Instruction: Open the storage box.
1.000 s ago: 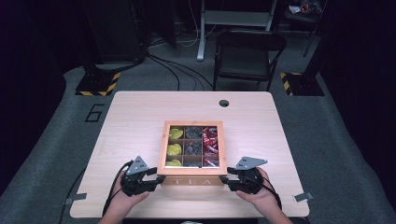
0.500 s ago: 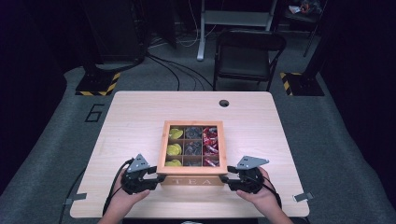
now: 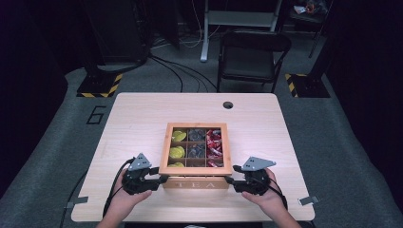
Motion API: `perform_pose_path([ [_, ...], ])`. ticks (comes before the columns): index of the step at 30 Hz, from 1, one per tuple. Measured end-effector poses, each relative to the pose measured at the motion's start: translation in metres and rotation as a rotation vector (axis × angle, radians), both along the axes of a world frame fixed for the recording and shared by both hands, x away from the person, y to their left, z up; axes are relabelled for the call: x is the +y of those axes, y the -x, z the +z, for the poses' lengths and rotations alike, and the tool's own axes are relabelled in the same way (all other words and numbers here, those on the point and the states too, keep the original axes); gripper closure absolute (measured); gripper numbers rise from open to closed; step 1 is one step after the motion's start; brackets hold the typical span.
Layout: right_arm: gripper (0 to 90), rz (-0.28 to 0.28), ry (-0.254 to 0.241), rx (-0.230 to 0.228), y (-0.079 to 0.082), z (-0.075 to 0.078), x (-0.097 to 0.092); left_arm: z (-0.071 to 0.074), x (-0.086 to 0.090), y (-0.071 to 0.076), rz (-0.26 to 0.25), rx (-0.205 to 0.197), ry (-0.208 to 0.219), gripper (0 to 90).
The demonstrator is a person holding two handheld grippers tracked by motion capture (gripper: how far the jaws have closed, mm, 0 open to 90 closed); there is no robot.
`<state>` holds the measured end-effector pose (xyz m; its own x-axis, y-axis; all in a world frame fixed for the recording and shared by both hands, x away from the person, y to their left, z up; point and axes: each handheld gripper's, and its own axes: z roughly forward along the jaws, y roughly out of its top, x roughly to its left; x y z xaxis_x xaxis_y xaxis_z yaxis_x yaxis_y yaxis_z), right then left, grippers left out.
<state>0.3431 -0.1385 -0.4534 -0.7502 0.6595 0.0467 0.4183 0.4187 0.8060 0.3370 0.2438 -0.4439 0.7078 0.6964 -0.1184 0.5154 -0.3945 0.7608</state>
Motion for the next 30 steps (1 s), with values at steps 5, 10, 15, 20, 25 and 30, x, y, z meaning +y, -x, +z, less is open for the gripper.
perform_pose_path([
  [5, 45.5, 0.014, -0.001, -0.011, -0.003, 0.005, -0.001, 0.006, 0.000, -0.002, -0.007, -0.008, -0.012, 53.4],
  [10, 45.4, 0.013, -0.012, -0.034, -0.005, 0.010, 0.002, 0.015, 0.001, -0.004, -0.009, -0.022, -0.022, 53.3],
  [15, 45.0, 0.012, -0.013, -0.047, -0.008, 0.019, 0.004, 0.021, 0.003, -0.007, -0.008, -0.028, -0.001, 53.2],
  [20, 45.1, 0.024, -0.018, -0.049, -0.011, 0.027, 0.003, 0.023, 0.001, -0.009, -0.001, -0.071, -0.007, 49.2],
  [25, 45.3, 0.021, -0.017, -0.059, -0.011, 0.033, 0.004, 0.022, -0.001, -0.014, 0.005, -0.115, -0.021, 45.9],
  [30, 45.2, 0.021, -0.032, -0.060, -0.013, 0.039, 0.003, 0.025, -0.001, -0.018, 0.015, -0.134, -0.018, 45.0],
])
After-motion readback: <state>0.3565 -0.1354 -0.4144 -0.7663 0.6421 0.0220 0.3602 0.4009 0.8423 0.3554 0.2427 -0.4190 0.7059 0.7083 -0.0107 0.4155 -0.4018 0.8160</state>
